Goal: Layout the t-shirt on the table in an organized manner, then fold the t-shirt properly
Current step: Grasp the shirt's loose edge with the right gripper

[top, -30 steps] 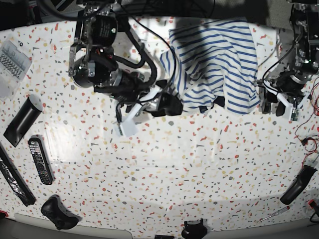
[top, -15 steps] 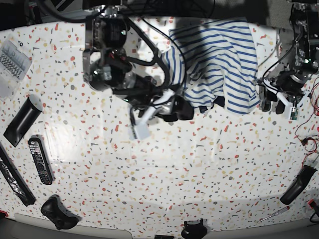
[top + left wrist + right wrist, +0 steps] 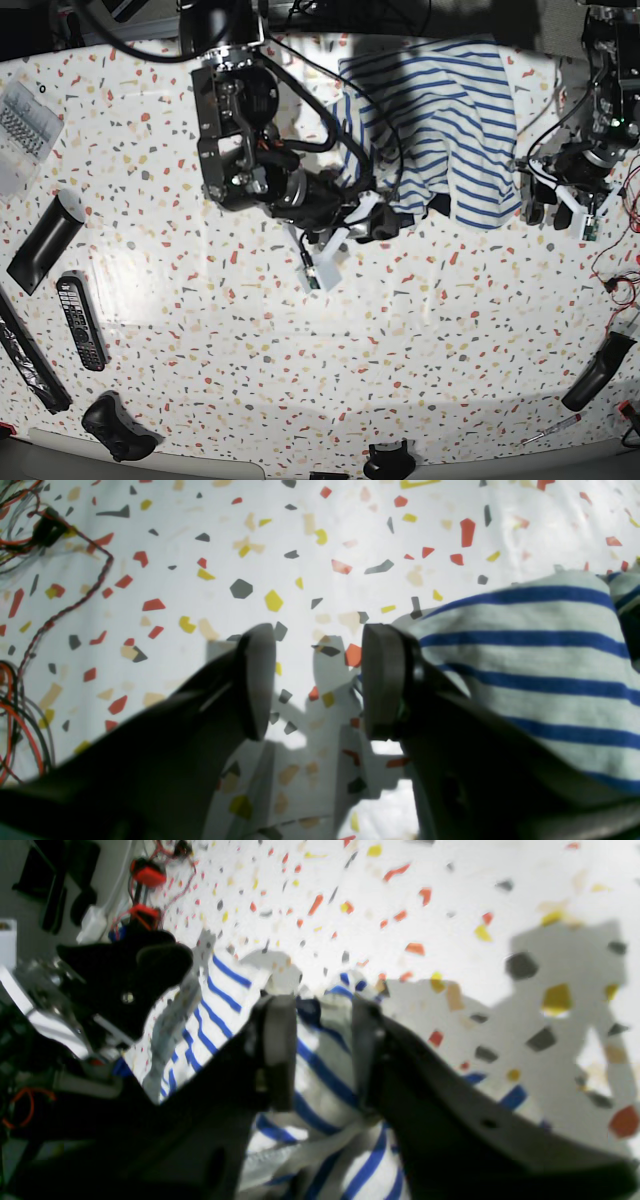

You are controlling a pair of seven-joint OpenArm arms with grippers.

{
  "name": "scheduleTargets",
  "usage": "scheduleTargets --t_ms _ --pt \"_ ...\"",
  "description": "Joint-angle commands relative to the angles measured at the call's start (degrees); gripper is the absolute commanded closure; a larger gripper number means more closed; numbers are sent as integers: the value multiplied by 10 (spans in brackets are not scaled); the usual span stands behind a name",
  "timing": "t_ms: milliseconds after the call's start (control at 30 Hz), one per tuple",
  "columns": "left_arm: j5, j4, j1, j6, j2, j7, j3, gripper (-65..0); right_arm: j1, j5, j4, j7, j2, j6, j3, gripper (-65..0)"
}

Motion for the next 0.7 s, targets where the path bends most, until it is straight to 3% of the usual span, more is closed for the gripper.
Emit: scheduleTargets --t_ms 0,133,333,667 --pt "-3 11 -5 2 -8 -14 -4 -256 11 4 9 5 -4 0 -1 -112" --pt "-3 11 -5 2 -8 -14 -4 -256 13 -10 9 2 -4 8 -1 -96" --pt "-3 11 -5 2 -8 -13 -4 -256 31 -23 9 -15 -4 23 -1 -267" --pt "-3 11 -5 2 -8 -10 -4 -256 44 -39 9 -68 -4 22 -1 -268"
